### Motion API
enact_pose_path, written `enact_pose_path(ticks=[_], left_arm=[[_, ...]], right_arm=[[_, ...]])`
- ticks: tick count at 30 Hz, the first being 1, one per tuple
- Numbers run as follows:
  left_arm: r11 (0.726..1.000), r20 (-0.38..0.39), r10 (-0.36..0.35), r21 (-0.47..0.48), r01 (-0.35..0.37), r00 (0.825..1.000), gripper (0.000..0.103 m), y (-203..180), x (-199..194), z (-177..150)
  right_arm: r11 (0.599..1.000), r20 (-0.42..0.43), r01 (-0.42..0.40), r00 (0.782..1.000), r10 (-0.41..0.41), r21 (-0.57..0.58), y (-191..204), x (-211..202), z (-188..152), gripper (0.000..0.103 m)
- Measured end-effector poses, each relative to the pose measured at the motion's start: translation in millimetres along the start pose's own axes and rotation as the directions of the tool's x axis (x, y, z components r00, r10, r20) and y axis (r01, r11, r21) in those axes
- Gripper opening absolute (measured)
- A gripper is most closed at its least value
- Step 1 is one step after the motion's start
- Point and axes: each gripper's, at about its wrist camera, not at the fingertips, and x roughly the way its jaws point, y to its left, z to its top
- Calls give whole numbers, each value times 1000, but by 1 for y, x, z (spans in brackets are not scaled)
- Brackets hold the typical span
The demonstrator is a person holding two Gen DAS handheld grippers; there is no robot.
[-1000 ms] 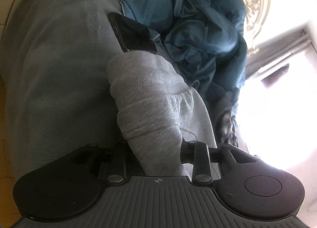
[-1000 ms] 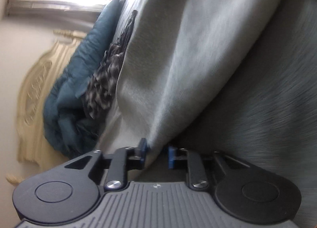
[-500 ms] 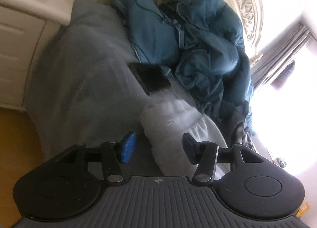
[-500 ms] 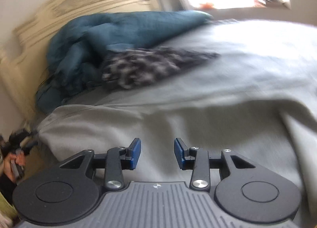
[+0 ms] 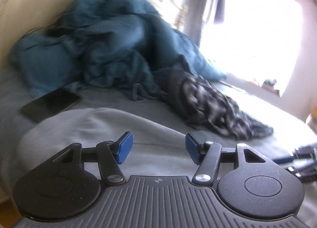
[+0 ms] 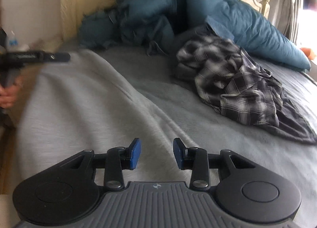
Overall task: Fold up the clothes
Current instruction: 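Open both grippers and release the folded grey sweatshirt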
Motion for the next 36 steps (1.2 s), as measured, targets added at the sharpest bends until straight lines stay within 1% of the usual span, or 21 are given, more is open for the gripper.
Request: enact_pose_path(ticks=[2, 4, 6, 7, 8, 9, 10, 12, 15, 17, 19, 22, 24, 26, 27, 28, 30, 31, 33, 34, 36], left_arm=[[999, -40, 19, 33, -17, 999, 59, -6, 12, -10], [998, -84, 50, 40, -47, 995, 59, -5, 23, -21], [997, -99, 60, 44, -56, 993, 58, -1, 28, -30], [997, -89, 58, 54, -53, 994, 58, -1, 27, -35], [996, -78, 60, 66, -55, 995, 58, -3, 26, -37], [996, -72, 68, 69, -63, 995, 58, -4, 26, -37], [995, -67, 75, 72, -71, 995, 58, -5, 26, -37], [993, -56, 91, 78, -86, 994, 58, -7, 25, -37], [992, -48, 118, 59, -115, 992, 58, -6, 28, -31], [990, -48, 135, 42, -133, 990, 58, -4, 32, -27], [990, -62, 141, 32, -139, 988, 58, -2, 37, -27], [984, -61, 162, 86, -156, 985, 58, -8, 40, -31], [976, -60, 180, 132, -171, 982, 59, -14, 42, -34], [973, -67, 189, 146, -178, 980, 59, -15, 42, -32], [973, -72, 191, 147, -179, 979, 59, -16, 42, -31], [974, -79, 191, 142, -179, 978, 59, -15, 41, -29], [978, -89, 190, 102, -180, 978, 59, -13, 35, -24], [980, -90, 190, 80, -183, 978, 59, -12, 31, -21], [982, -80, 189, 43, -186, 979, 59, -13, 19, -15], [984, -72, 177, 39, -175, 982, 59, -15, 12, -13], [987, -53, 156, 49, -154, 986, 59, -23, -3, -9]], right_arm=[[999, -41, 22, 999, -23, -26, 1, 17, -5, 39], [998, -80, 29, 996, -33, -48, 1, 26, -12, 39], [998, -80, 37, 996, -41, -58, 3, 26, -18, 38], [996, -77, 50, 995, -56, -67, 4, 24, -19, 23], [994, -74, 76, 994, -82, -83, 7, 23, -20, 13], [989, -65, 102, 992, -109, -104, 10, 22, -21, 6], [983, -42, 131, 990, -138, -130, 14, 20, -21, 4], [966, 14, 196, 980, -196, -171, 20, 13, -18, 4], [930, 90, 285, 958, -272, -232, 25, 7, -8, 4], [924, 84, 298, 954, -286, -239, 21, 13, -3, 4], [913, 71, 309, 951, -301, -266, 19, 26, -7, 4], [915, 33, 304, 951, -306, -264, 14, 50, -17, 7], [923, 33, 311, 949, -312, -225, 10, 58, -22, 11], [943, 33, 303, 953, -302, -139, 0, 51, -19, 22], [952, 36, 297, 955, -295, -77, -8, 42, -15, 40], [956, 45, 294, 955, -294, -1, -20, 28, -13, 47], [947, 69, 280, 954, -293, 159, -48, -7, -11, 49], [932, 83, 268, 952, -295, 243, -65, -30, -13, 51], [883, 113, 248, 942, -316, 399, -94, -84, -27, 52], [855, 124, 242, 935, -331, 459, -105, -114, -39, 52], [806, 135, 255, 916, -379, 534, -121, -172, -66, 53]])
